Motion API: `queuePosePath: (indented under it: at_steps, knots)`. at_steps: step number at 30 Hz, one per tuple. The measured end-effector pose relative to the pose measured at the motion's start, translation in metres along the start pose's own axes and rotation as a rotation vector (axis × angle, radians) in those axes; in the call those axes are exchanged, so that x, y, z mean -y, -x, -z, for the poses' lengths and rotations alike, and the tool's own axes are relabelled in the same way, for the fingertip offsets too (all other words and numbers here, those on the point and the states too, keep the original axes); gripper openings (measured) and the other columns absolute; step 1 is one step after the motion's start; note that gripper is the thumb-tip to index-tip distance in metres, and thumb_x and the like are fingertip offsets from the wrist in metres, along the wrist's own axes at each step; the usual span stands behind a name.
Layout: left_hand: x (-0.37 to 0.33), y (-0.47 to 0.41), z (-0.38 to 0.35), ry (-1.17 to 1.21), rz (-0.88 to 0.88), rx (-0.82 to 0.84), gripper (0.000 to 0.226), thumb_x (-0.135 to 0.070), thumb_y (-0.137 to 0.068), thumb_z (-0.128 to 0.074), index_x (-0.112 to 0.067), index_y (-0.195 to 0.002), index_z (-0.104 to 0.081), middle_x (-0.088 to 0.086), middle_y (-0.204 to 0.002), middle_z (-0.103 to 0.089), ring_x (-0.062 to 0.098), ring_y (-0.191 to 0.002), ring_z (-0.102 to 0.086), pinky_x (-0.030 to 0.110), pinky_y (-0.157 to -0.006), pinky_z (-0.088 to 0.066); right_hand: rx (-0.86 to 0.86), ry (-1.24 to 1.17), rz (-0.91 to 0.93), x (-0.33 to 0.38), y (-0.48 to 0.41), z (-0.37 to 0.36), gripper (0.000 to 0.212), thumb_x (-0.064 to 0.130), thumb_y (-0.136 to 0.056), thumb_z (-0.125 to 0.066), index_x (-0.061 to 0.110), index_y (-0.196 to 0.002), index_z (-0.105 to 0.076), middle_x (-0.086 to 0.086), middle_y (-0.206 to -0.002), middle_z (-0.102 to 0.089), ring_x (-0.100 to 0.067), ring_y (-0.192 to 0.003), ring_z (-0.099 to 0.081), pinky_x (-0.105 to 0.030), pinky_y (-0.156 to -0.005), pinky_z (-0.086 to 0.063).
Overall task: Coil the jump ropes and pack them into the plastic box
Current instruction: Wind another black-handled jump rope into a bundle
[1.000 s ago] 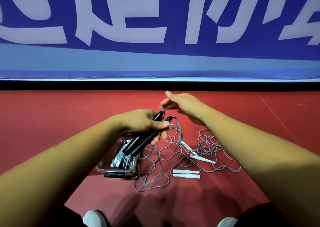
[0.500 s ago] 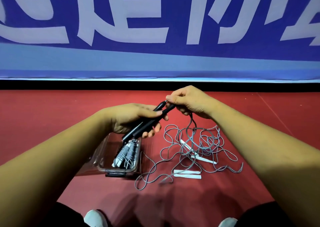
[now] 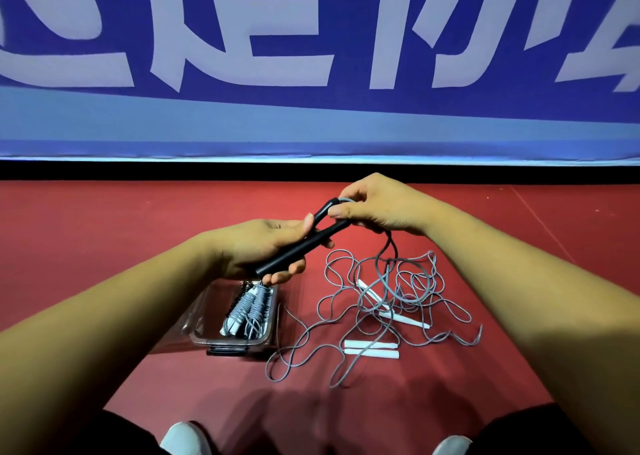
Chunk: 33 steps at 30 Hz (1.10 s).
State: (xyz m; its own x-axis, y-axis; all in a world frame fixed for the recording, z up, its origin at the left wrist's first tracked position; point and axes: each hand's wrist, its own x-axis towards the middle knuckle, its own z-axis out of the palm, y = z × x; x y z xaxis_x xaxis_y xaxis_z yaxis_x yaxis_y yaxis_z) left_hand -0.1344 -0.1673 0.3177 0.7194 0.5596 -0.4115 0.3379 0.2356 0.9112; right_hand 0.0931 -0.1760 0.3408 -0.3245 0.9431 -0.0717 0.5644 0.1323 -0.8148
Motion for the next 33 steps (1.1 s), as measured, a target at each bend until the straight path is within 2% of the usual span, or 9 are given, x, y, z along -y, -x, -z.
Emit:
queuePosePath:
  at_steps: [5, 9, 13, 17, 20, 24, 28, 31, 33]
  knots:
    - [-0.006, 0.003, 0.013, 0.055, -0.034, 0.102, 0.055, -0.046, -0.072, -0.08, -0.007, -0.107, -0.066, 0.006, -0.065, -0.058, 0.014, -0.046, -0.052, 0.02, -0.043, -0.044, -0.108, -0.061, 0.013, -0.001, 0.0, 0.009, 0.026, 0.03, -0.093, -0.064, 0.01, -0.077, -0.068, -0.001, -0.051, -0.053, -0.016, -0.044, -0.038, -0.025, -0.047, -0.032]
    - [-0.006, 0.007, 0.015, 0.149, 0.027, 0.134, 0.047, -0.028, -0.073, -0.078, -0.011, -0.109, -0.054, 0.015, -0.073, -0.066, 0.021, -0.052, -0.066, 0.027, -0.047, -0.055, -0.14, -0.144, 0.061, 0.005, 0.0, 0.011, 0.024, 0.021, -0.096, -0.061, 0.0, -0.088, -0.069, -0.008, -0.056, -0.059, -0.016, -0.044, -0.035, -0.024, -0.046, -0.033]
    - [-0.006, 0.003, 0.015, 0.133, -0.008, 0.095, 0.038, -0.027, -0.077, -0.079, -0.009, -0.104, -0.058, 0.013, -0.064, -0.057, 0.013, -0.038, -0.043, 0.021, -0.04, -0.032, -0.148, -0.163, 0.086, 0.002, 0.0, 0.014, 0.023, 0.016, -0.098, -0.057, -0.002, -0.092, -0.069, -0.008, -0.06, -0.063, -0.016, -0.047, -0.035, -0.025, -0.049, -0.036]
    - [-0.01, 0.005, 0.021, 0.039, -0.031, -0.048, 0.019, -0.021, -0.088, -0.063, -0.003, -0.095, -0.064, 0.003, -0.06, -0.037, 0.011, -0.047, -0.024, 0.025, -0.048, -0.015, -0.101, -0.2, 0.076, -0.002, -0.001, 0.011, 0.029, 0.019, -0.101, -0.049, 0.001, -0.084, -0.062, -0.014, -0.063, -0.059, -0.022, -0.052, -0.048, -0.026, -0.053, -0.043]
    - [-0.015, 0.004, 0.023, 0.128, -0.137, -0.158, 0.015, -0.024, -0.089, -0.058, -0.009, -0.087, -0.057, -0.001, -0.059, -0.033, 0.011, -0.051, -0.015, 0.024, -0.047, -0.013, -0.077, -0.337, 0.041, -0.006, -0.005, 0.01, 0.029, 0.021, -0.105, -0.039, 0.005, -0.084, -0.052, -0.013, -0.061, -0.05, -0.029, -0.061, -0.06, -0.033, -0.065, -0.051]
    - [-0.022, 0.0, 0.03, 0.399, -0.358, -0.376, 0.02, -0.026, -0.088, -0.058, -0.017, -0.078, -0.042, -0.007, -0.051, -0.027, 0.005, -0.04, -0.021, 0.017, -0.04, -0.019, -0.014, -0.388, -0.075, -0.011, -0.006, -0.001, 0.031, 0.024, -0.105, -0.038, 0.007, -0.085, -0.055, -0.006, -0.06, -0.052, -0.024, -0.055, -0.059, -0.03, -0.059, -0.048]
    - [-0.025, -0.001, 0.037, 0.542, -0.413, -0.478, 0.026, -0.027, -0.091, -0.06, -0.019, -0.073, -0.043, -0.004, -0.056, -0.034, 0.006, -0.043, -0.028, 0.017, -0.044, -0.023, 0.116, -0.469, -0.089, -0.003, -0.007, -0.027, 0.032, 0.026, -0.105, -0.039, 0.008, -0.083, -0.053, -0.001, -0.058, -0.048, -0.02, -0.049, -0.054, -0.026, -0.05, -0.046]
    - [-0.026, -0.004, 0.037, 0.671, -0.448, -0.565, 0.027, -0.03, -0.096, -0.058, -0.018, -0.073, -0.049, -0.001, -0.063, -0.045, 0.012, -0.054, -0.049, 0.02, -0.053, -0.041, 0.12, -0.498, -0.047, 0.005, -0.012, -0.045, 0.027, 0.016, -0.104, -0.04, 0.006, -0.084, -0.055, -0.004, -0.062, -0.052, -0.02, -0.053, -0.06, -0.031, -0.057, -0.046]
    - [-0.028, -0.007, 0.038, 0.745, -0.445, -0.616, 0.029, -0.038, -0.097, -0.054, -0.018, -0.077, -0.053, 0.005, -0.075, -0.06, 0.02, -0.075, -0.066, 0.032, -0.07, -0.056, 0.146, -0.504, -0.032, 0.007, -0.014, -0.056, 0.027, 0.012, -0.103, -0.04, 0.005, -0.083, -0.055, -0.007, -0.062, -0.055, -0.023, -0.055, -0.061, -0.031, -0.059, -0.047]
